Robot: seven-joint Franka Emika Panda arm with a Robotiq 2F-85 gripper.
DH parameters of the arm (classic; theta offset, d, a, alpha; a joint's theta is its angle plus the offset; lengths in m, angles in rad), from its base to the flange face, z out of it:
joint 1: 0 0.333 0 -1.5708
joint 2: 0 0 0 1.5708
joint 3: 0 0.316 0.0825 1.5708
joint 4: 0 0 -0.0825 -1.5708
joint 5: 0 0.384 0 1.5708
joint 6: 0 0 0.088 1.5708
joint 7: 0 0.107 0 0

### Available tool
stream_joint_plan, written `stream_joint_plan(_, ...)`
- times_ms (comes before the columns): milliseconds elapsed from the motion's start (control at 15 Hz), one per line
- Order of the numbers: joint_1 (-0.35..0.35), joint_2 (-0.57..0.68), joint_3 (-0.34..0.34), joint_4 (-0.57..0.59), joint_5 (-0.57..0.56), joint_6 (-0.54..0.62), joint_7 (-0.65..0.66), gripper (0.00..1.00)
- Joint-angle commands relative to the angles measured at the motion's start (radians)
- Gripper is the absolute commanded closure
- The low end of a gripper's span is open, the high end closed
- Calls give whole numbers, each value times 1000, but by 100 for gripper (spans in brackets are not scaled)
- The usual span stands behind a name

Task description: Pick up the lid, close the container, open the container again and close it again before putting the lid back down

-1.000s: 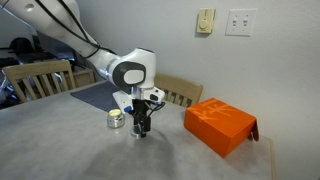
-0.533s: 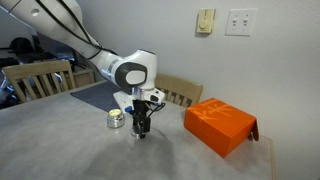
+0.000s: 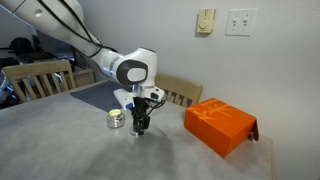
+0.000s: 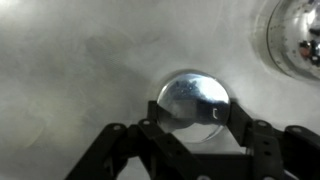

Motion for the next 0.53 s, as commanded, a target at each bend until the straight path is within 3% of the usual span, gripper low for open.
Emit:
stream_joint_plan(0, -17, -2, 15, 14, 11, -24, -38, 56)
stream_joint_plan(467, 60, -156, -17, -110, -64, 47, 3, 56)
